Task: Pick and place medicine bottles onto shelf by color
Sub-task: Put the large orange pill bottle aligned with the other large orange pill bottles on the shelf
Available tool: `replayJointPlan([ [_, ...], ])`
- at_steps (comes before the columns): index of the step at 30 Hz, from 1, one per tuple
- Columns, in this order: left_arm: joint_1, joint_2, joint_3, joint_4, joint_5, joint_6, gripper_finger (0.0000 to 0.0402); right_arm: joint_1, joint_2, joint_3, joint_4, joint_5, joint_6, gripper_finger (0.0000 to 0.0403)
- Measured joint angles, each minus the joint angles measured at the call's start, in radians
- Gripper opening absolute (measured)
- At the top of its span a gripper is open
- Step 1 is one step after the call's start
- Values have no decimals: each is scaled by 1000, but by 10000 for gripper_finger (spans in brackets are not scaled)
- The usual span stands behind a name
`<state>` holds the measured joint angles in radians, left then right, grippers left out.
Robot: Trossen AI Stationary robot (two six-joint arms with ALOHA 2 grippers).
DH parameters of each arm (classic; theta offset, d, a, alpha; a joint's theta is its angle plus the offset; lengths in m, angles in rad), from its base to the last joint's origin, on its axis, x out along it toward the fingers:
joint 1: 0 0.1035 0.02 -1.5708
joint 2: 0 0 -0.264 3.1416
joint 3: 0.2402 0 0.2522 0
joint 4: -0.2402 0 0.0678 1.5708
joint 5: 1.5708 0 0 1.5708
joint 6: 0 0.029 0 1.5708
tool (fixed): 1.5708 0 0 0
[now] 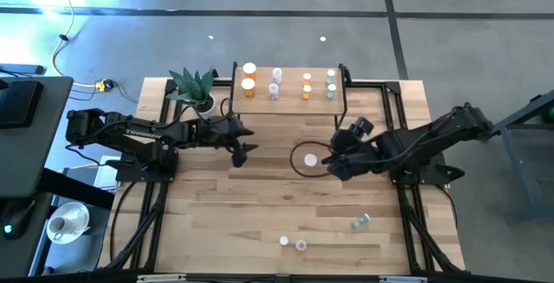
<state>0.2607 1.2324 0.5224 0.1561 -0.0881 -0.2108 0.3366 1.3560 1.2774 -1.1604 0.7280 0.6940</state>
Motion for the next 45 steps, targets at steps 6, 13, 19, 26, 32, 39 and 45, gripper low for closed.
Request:
replayJointPlan([
  [6,0,0,0,194,73,-14,245,57,-35,0,-112,101,119,272],
  [13,-10,4,97,245,121,89,247,101,-116,-63,-138,142,220,272],
  [19,-40,44,265,102,121,238,248,112,-229,-214,-38,135,322,272],
  [26,-65,156,442,-68,61,335,248,112,-332,-344,231,139,187,272],
  [32,-102,290,524,-131,53,336,248,118,-410,-476,615,203,-102,272],
  [39,-141,468,591,-130,50,319,248,117,-487,-622,934,117,-330,272],
  [45,-152,617,676,-129,50,320,248,117,-506,-702,1000,97,-333,272],
])
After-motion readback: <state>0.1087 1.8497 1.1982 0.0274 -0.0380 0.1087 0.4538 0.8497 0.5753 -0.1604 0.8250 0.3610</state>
